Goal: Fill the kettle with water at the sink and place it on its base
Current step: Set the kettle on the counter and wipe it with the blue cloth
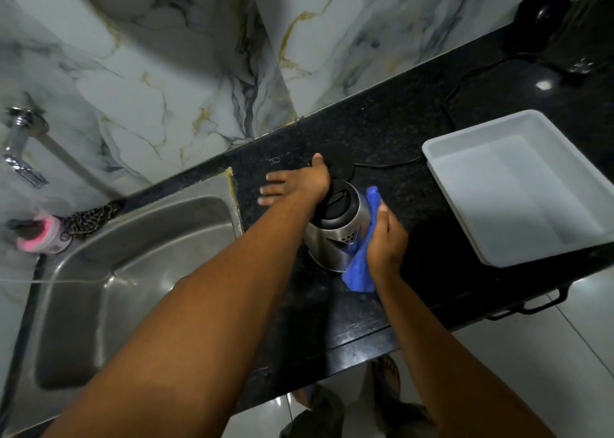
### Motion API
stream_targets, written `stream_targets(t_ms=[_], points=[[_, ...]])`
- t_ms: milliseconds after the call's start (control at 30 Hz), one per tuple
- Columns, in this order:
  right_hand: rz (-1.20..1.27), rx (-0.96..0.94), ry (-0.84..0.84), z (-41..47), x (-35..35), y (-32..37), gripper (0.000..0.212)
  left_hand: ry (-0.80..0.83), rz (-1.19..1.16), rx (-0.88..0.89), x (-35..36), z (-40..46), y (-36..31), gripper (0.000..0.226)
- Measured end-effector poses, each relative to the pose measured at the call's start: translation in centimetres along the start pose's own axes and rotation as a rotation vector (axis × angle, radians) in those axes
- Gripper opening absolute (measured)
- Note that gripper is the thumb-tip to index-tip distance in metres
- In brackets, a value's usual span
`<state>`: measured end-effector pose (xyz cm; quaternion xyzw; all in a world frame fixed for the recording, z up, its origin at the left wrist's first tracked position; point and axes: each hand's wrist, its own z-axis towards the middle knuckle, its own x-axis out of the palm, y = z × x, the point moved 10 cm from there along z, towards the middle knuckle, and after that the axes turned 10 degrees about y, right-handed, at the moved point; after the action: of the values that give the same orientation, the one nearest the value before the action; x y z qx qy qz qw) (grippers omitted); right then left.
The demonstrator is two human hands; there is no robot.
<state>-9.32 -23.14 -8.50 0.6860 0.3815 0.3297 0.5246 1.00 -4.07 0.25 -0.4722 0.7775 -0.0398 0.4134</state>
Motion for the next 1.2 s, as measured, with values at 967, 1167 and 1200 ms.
stream_targets(t_ms=[967, 1167, 1200], points=[[-0.012, -0.097, -0.146, -2.0, -0.3, 4.2, 0.066, -0.011, 1.014, 0.820, 1.7, -2.1, -6.5, 0.096], [-0.070, -0.237, -0.153, -0.9, 0.1, 7.6, 0.052, -0.089, 0.750, 0.477, 1.1, -1.6, -4.2, 0.102], [-0.068, -0.224, -0.153, -0.6, 0.0, 7.2, 0.049, -0.081, 0.723, 0.431, 1.1, -1.5, -3.8, 0.103]])
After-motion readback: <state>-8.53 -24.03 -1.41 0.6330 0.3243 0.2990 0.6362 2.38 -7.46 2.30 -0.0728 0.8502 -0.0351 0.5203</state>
